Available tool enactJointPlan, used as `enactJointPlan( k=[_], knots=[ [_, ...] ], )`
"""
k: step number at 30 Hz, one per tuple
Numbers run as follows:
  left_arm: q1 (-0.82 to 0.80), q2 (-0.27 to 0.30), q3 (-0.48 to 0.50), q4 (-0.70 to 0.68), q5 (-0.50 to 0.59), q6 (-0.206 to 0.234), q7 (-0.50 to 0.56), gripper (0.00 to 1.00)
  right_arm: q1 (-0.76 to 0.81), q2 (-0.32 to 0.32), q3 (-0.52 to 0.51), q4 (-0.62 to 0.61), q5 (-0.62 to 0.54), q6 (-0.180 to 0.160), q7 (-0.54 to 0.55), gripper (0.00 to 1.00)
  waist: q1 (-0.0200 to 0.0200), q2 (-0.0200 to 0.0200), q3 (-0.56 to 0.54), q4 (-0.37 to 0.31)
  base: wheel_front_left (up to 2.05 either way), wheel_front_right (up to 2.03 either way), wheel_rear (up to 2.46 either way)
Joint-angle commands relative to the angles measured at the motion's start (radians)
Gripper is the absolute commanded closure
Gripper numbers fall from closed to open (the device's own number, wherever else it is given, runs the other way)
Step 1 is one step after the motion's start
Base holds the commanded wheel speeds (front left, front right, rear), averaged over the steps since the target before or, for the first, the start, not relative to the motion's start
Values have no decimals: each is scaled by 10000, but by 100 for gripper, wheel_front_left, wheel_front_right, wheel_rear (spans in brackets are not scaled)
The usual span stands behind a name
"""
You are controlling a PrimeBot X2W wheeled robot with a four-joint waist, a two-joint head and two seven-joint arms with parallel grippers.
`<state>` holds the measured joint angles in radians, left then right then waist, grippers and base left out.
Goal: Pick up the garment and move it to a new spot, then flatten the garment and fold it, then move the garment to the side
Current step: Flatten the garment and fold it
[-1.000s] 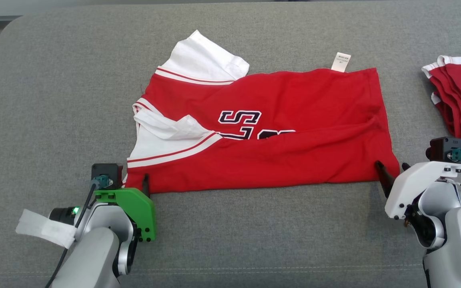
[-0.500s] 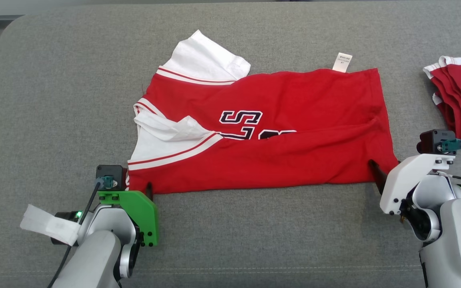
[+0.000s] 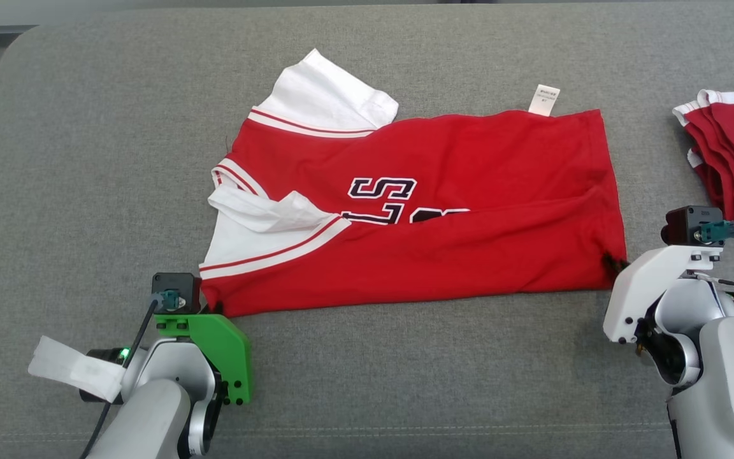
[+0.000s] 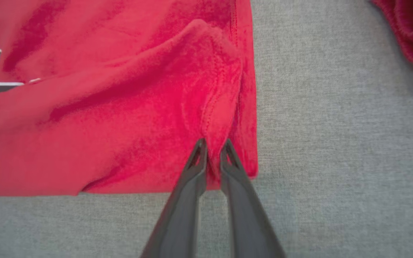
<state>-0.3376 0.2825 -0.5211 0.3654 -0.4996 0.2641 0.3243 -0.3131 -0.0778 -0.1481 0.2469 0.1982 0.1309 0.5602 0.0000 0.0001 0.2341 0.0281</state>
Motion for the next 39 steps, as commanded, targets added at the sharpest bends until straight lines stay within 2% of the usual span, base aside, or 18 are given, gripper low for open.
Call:
enactJointPlan(
  k=[1, 12, 20, 34, 35, 36, 37, 39],
  knots=[
    [219, 111, 7, 28, -58, 74, -13, 100, 149, -61, -3, -110, 103, -5, -58, 100, 0, -1, -55, -17, 0, 0, 0],
    [492, 165, 55, 76, -227, 139, -83, 100, 1333, -153, -278, -939, 560, -5, 441, 100, 0, -1, -435, -151, 0, 0, 0],
    [973, 296, -34, -115, -286, 230, -82, 100, 1959, 3, -589, -968, 681, -11, 711, 100, 0, -1, -818, -264, 0, 0, 0],
    [2627, 501, -51, -1010, -590, 702, -83, 100, 3024, 45, -894, -965, 479, -11, 974, 100, 0, -1, -1554, -102, 0, 0, 0],
    [2701, 522, -109, -1035, -621, 630, 4, 93, 3063, 53, -889, -965, 463, -11, 976, 100, 0, -1, -1586, -94, 0, 0, 0],
    [2748, 538, -131, -1067, -652, 575, 33, 8, 3111, 56, -833, -953, 431, -11, 1018, 70, 0, -1, -1622, -86, 0, 0, 0],
    [2768, 553, -113, -1115, -655, 600, -46, 0, 3162, 61, -796, -930, 421, -11, 1044, 0, 0, -1, -1670, -79, 0, 0, 0],
    [2887, 543, -135, -1136, -693, 594, -73, 0, 3198, 61, -832, -940, 381, -9, 1013, 0, 0, -1, -1754, -68, 0, 0, 0]
  ],
)
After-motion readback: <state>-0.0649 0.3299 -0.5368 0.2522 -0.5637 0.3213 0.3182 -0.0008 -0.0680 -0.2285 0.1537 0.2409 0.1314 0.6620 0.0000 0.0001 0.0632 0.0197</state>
